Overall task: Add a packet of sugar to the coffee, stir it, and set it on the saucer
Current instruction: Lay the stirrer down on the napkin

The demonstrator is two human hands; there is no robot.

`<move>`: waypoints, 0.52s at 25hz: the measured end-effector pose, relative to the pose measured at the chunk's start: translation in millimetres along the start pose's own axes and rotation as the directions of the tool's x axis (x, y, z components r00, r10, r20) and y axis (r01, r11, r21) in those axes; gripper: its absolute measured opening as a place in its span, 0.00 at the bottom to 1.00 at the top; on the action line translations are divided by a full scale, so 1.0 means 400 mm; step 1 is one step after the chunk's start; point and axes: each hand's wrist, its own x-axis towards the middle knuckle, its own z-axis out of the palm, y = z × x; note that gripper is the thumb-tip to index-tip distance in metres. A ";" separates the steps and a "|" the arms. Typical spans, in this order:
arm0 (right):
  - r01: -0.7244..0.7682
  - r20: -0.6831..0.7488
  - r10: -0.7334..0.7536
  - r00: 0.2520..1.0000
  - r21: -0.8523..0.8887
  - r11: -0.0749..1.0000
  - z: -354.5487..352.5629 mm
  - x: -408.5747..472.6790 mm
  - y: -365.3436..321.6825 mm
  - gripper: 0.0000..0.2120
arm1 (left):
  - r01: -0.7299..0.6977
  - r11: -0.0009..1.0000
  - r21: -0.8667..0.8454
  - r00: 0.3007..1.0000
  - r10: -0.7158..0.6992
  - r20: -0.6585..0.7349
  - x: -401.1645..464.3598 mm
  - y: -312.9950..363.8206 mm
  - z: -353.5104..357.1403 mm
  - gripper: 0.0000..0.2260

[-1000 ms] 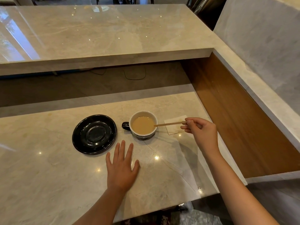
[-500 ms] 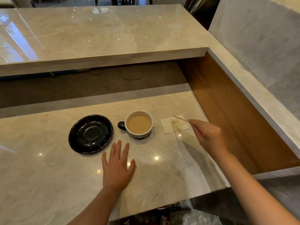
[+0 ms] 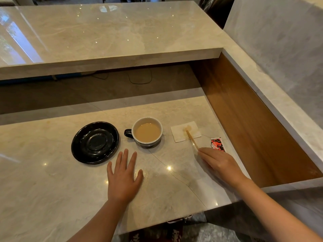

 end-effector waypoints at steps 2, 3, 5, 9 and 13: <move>-0.013 0.033 0.013 0.999 0.012 1.000 0.008 -0.015 -0.008 0.16 | -0.002 1.000 0.006 1.000 0.002 -0.006 -0.001 -0.001 0.000 0.28; -0.018 0.047 0.017 0.999 0.015 1.000 0.013 -0.021 -0.012 0.16 | -0.004 1.000 0.009 1.000 0.004 -0.009 -0.001 -0.001 0.001 0.28; -0.021 0.082 0.020 0.996 0.008 1.000 0.021 -0.024 -0.019 0.15 | -0.004 1.000 0.012 1.000 0.004 -0.017 -0.002 -0.001 0.000 0.27; -0.018 0.106 0.022 0.994 -0.040 0.999 0.027 -0.021 -0.028 0.14 | -0.004 1.000 0.024 1.000 0.005 -0.010 0.000 -0.001 0.002 0.27; -0.076 0.109 0.076 0.991 0.000 0.997 0.027 -0.021 -0.038 0.10 | 0.002 1.000 0.017 1.000 -0.002 0.000 0.000 -0.003 0.000 0.28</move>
